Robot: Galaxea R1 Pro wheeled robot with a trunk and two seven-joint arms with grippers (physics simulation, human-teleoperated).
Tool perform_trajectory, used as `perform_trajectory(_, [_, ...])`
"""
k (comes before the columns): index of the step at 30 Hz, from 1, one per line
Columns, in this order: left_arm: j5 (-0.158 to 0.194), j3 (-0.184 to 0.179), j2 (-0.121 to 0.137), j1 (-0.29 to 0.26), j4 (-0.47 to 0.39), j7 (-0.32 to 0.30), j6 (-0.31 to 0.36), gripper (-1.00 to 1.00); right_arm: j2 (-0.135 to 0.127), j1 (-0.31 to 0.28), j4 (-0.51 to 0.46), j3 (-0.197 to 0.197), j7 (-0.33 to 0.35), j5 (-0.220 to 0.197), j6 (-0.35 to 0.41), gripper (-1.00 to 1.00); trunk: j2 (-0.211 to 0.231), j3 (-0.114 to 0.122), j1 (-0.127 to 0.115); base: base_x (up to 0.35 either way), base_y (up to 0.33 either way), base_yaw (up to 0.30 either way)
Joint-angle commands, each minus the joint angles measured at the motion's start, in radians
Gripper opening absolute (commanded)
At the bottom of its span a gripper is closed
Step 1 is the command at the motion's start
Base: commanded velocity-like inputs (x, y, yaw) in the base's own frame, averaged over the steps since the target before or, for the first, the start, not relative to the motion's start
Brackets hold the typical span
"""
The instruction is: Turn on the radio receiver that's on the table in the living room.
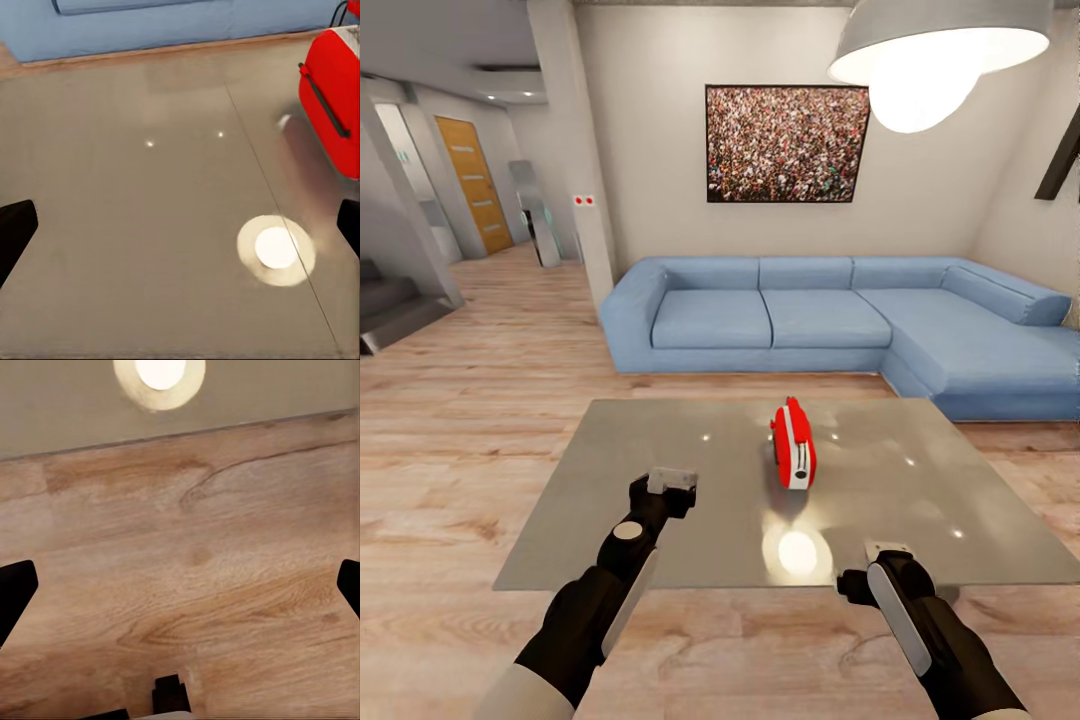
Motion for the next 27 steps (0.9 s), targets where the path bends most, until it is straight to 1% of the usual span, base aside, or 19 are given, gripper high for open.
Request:
perform_trajectory(1, [0.000, 0.000, 0.000, 0.000, 0.000, 0.000, 0.000, 1.00, 0.000, 0.000, 0.000, 0.000, 0.000, 0.000, 0.000, 1.00, 0.000, 0.000, 0.000, -0.304, 0.000, 0.000])
perform_trajectory(5, [0.000, 0.000, 0.000, 0.000, 0.004, 0.000, 0.000, 1.00, -0.001, 0.000, 0.000, 0.000, 0.000, 0.000, 0.000, 1.00, 0.000, 0.000, 0.000, -0.267, 0.000, 0.000])
perform_trajectory(8, [0.000, 0.000, 0.000, 0.001, 0.005, 0.000, 0.000, 1.00, 0.000, 0.000, 0.000, 0.000, 0.000, 0.000, 0.000, 1.00, 0.000, 0.000, 0.000, -0.097, 0.000, 0.000])
perform_trajectory(14, [0.000, 0.000, 0.000, 0.011, 0.005, 0.000, -0.001, 1.00, -0.001, 0.000, 0.000, 0.000, 0.000, 0.000, 0.000, 1.00, 0.000, 0.000, 0.000, -0.021, 0.000, 0.000])
perform_trajectory(27, [0.000, 0.000, 0.000, 0.013, 0.004, 0.000, -0.002, 1.00, -0.001, 0.000, 0.000, 0.000, 0.000, 0.000, 0.000, 1.00, 0.000, 0.000, 0.000, -0.001, 0.000, 0.000])
